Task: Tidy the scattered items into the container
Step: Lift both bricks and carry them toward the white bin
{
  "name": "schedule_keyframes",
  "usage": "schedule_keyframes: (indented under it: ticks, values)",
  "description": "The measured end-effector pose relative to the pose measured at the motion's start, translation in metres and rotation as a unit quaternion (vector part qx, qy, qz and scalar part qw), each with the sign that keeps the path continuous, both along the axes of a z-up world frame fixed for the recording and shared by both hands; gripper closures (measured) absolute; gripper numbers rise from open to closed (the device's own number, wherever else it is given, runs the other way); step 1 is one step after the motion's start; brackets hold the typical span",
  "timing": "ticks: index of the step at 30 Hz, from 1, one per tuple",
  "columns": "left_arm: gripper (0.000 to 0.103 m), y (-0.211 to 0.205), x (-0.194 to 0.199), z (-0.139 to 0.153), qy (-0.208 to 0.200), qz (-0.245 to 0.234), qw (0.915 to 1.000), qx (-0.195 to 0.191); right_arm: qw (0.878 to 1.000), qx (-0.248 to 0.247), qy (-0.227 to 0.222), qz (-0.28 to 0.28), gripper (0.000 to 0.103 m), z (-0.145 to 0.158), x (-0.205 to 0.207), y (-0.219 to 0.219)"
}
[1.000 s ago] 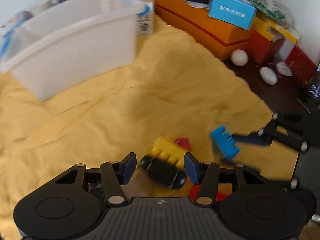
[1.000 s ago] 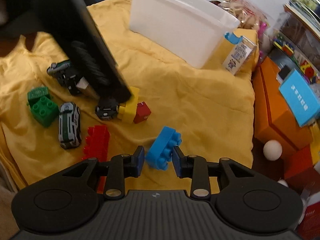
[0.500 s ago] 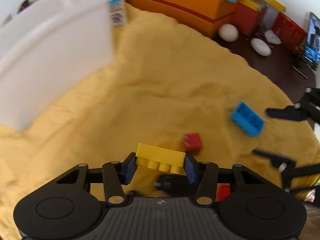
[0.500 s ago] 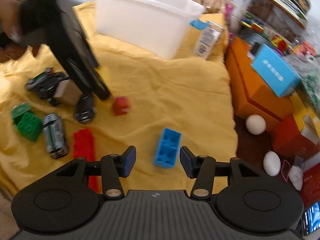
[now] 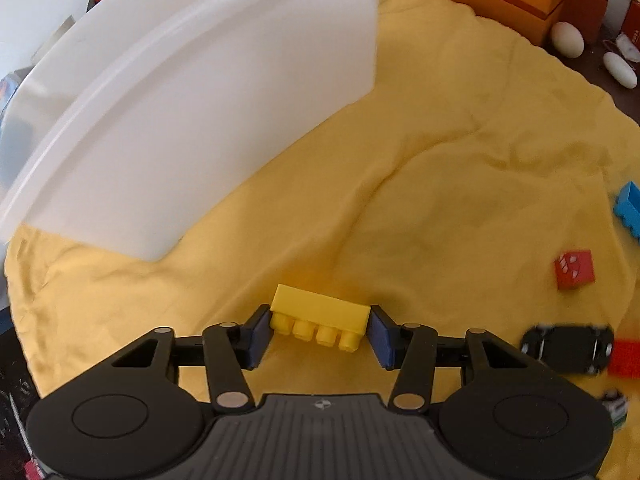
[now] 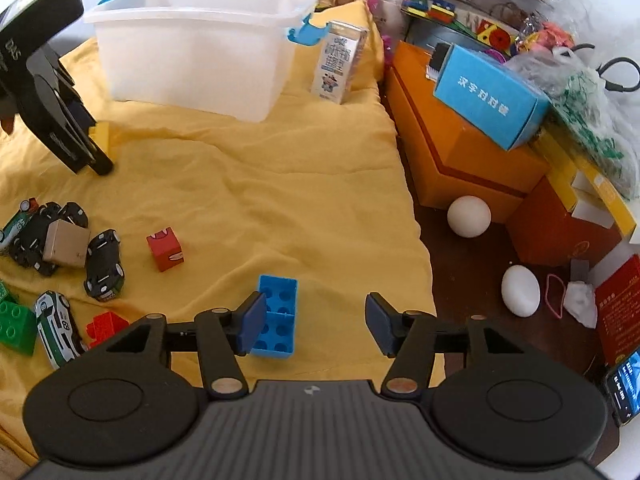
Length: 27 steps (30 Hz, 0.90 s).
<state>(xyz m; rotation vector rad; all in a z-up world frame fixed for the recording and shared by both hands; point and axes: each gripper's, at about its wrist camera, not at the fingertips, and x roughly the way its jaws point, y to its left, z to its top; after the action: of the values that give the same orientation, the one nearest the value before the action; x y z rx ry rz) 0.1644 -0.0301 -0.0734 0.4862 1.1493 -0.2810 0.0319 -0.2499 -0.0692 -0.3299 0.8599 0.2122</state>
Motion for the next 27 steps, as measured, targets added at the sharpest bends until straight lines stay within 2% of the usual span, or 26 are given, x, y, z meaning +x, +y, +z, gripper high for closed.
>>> schedule_keyframes:
  ticks: [3, 6, 9, 12, 14, 17, 19, 21, 23, 24, 25, 26, 27]
  values:
    - [0.048, -0.008, -0.007, 0.010, -0.020, -0.001, 0.9989, -0.042, 1.000, -0.004, -0.001, -0.001, 0.043, 0.001, 0.001, 0.000]
    - [0.045, 0.004, -0.018, 0.029, -0.050, 0.021, 0.9946, -0.089, 1.000, -0.001, -0.003, -0.007, 0.041, 0.002, 0.002, 0.000]
    - [0.043, 0.029, -0.028, 0.038, -0.061, 0.060, 0.9907, -0.105, 1.000, 0.004, 0.000, -0.010, 0.041, 0.002, 0.003, -0.001]
    - [0.043, 0.049, -0.030, 0.034, -0.036, 0.086, 0.9879, -0.124, 1.000, 0.013, -0.001, -0.013, 0.041, 0.002, 0.002, -0.002]
    - [0.043, 0.054, -0.028, 0.028, -0.015, 0.107, 0.9831, -0.148, 0.999, 0.029, -0.006, -0.016, 0.041, 0.004, 0.000, -0.004]
    - [0.043, 0.051, -0.021, 0.017, 0.018, 0.146, 0.9693, -0.197, 0.999, 0.049, -0.007, -0.008, 0.042, 0.007, -0.004, -0.004]
    - [0.043, 0.047, -0.012, 0.010, 0.033, 0.179, 0.9581, -0.221, 0.999, 0.045, -0.002, 0.005, 0.043, 0.005, -0.005, 0.003]
    - [0.043, 0.042, -0.005, 0.006, 0.034, 0.206, 0.9507, -0.229, 0.999, 0.028, 0.017, 0.006, 0.047, -0.003, -0.002, 0.012]
    - [0.044, 0.039, 0.004, 0.004, 0.028, 0.224, 0.9493, -0.219, 1.000, 0.013, 0.023, 0.008, 0.051, -0.010, -0.002, 0.019]
    - [0.052, 0.037, 0.008, 0.001, 0.029, 0.232, 0.9495, -0.210, 1.000, 0.006, 0.024, 0.016, 0.061, -0.013, -0.003, 0.022]
    - [0.060, 0.036, 0.011, -0.002, 0.030, 0.234, 0.9504, -0.202, 0.999, -0.002, 0.027, 0.022, 0.067, -0.016, -0.004, 0.024]
    - [0.070, 0.035, 0.013, -0.004, 0.028, 0.232, 0.9527, -0.194, 0.999, -0.016, 0.023, 0.027, 0.072, -0.018, -0.005, 0.026]
    - [0.071, 0.034, 0.012, -0.005, 0.025, 0.225, 0.9556, -0.188, 0.999, -0.029, 0.014, 0.032, 0.072, -0.018, -0.007, 0.027]
